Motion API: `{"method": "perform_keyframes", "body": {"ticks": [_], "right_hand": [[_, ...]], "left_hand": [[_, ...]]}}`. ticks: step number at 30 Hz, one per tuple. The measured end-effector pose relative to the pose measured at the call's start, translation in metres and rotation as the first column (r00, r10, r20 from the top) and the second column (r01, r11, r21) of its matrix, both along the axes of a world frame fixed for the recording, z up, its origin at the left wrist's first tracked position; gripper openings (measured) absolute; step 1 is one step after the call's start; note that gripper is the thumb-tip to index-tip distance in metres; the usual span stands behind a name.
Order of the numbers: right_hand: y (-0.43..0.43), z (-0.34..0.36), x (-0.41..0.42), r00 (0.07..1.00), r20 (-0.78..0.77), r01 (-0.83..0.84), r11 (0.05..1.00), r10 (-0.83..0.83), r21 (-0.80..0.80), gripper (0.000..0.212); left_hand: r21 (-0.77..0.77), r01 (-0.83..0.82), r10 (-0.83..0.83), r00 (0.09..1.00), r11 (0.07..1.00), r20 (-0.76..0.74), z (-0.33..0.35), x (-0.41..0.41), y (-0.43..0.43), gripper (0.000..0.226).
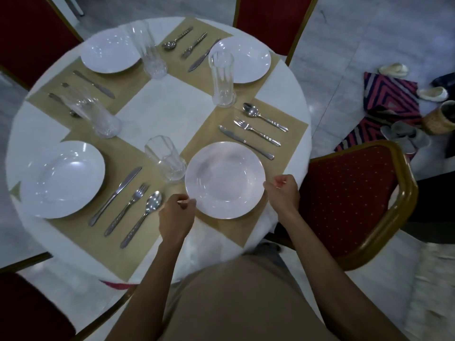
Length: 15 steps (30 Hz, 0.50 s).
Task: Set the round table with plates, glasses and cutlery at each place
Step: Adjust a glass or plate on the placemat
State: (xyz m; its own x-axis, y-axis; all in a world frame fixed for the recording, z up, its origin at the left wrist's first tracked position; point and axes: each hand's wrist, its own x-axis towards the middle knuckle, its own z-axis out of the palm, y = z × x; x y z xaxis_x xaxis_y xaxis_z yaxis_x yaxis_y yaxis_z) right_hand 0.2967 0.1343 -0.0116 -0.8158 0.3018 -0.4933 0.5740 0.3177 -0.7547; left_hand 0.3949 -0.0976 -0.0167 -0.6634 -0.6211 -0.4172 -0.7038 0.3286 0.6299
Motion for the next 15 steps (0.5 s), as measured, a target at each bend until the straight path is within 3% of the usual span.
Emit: {"method": "perform_keyframes", "body": {"ticks": [4, 9, 15], "right_hand": [[-0.006, -0.006, 0.013, 0.994, 0.088, -0.065, 0.998, 0.065, -0.001, 0.03], [-0.007, -0.017, 0.023, 0.979, 0.105, -0.183, 0.98, 0.175, 0.073, 0.007], [0.003, -0.019, 0.034, 0.983, 0.103, -0.156, 0.987, 0.153, 0.025, 0.008]], "left_hand": [[0.111, -0.017, 0.021, 0.999, 0.994, -0.038, -0.007, 0.001, 0.009, 0.043], [0.138, 0.011, -0.003, 0.998, 0.99, -0.064, -0.011, 0.003, 0.018, 0.051], [0.145, 0.023, -0.009, 0.996, 0.989, -0.093, -0.009, 0.005, 0.026, 0.05]]}}
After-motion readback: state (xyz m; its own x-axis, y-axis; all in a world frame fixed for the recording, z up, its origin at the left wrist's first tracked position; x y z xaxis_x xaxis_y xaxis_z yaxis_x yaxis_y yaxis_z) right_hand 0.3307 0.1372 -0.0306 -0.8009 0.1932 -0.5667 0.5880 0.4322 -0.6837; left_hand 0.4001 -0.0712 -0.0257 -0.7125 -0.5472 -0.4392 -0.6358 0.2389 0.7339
